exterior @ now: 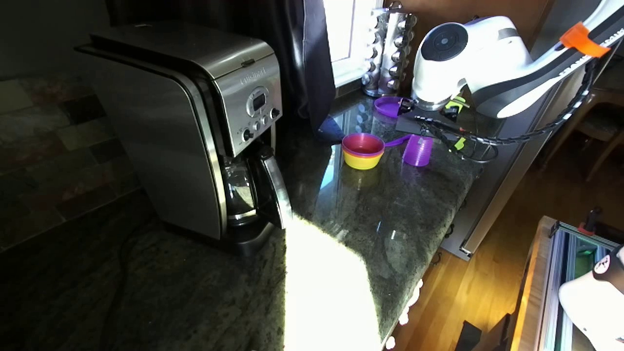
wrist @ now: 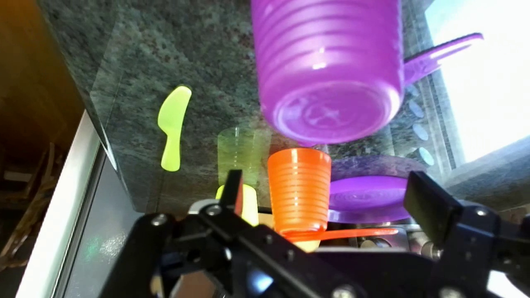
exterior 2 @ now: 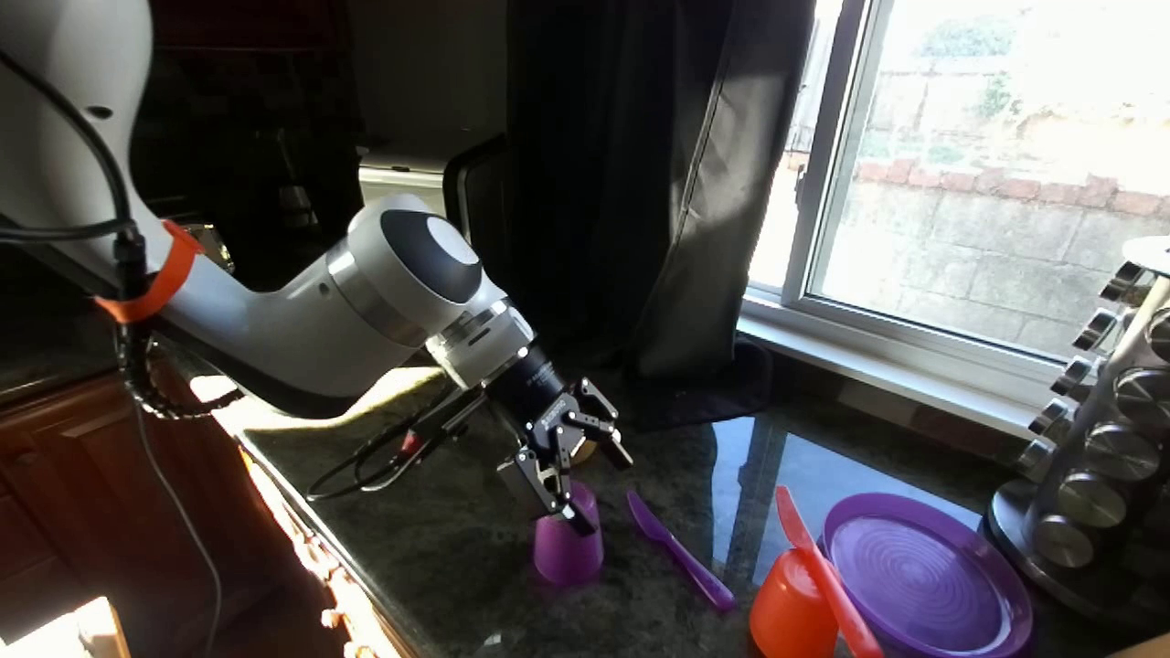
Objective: Turn the cup upside down
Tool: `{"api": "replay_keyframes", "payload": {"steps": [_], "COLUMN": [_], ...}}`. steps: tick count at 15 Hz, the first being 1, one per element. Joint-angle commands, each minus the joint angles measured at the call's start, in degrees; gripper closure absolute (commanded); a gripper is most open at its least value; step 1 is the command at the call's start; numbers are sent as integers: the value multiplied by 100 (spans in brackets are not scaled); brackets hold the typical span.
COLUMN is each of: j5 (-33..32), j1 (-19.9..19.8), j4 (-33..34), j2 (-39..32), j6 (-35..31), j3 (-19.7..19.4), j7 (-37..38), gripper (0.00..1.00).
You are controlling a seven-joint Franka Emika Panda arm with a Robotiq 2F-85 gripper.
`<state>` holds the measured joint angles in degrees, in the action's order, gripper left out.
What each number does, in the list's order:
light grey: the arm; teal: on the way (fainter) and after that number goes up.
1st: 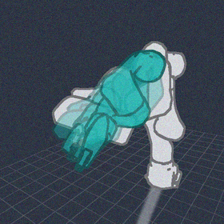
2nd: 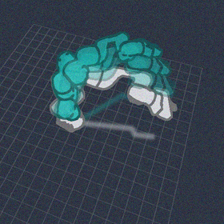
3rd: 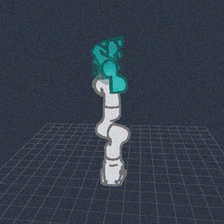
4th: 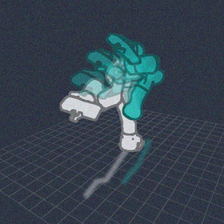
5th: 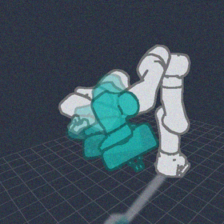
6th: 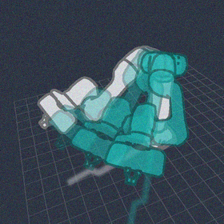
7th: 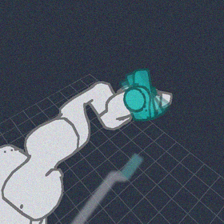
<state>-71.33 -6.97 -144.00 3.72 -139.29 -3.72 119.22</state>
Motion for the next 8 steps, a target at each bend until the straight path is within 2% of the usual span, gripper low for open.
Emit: {"api": "replay_keyframes", "payload": {"steps": [1,6,7,8], "j5": [1027,2631,2987,3378], "j1": [-78,-34,400,516], "j4": [-212,-253,-246,-194], "j2": [485,568,523,527], "j6": [-610,-1197,-1195,-1117], "j3": [-256,-595,-1006,-1124], "j7": [-1428,-3640,-4078,-4523], "gripper": [0,0,0,0]}}
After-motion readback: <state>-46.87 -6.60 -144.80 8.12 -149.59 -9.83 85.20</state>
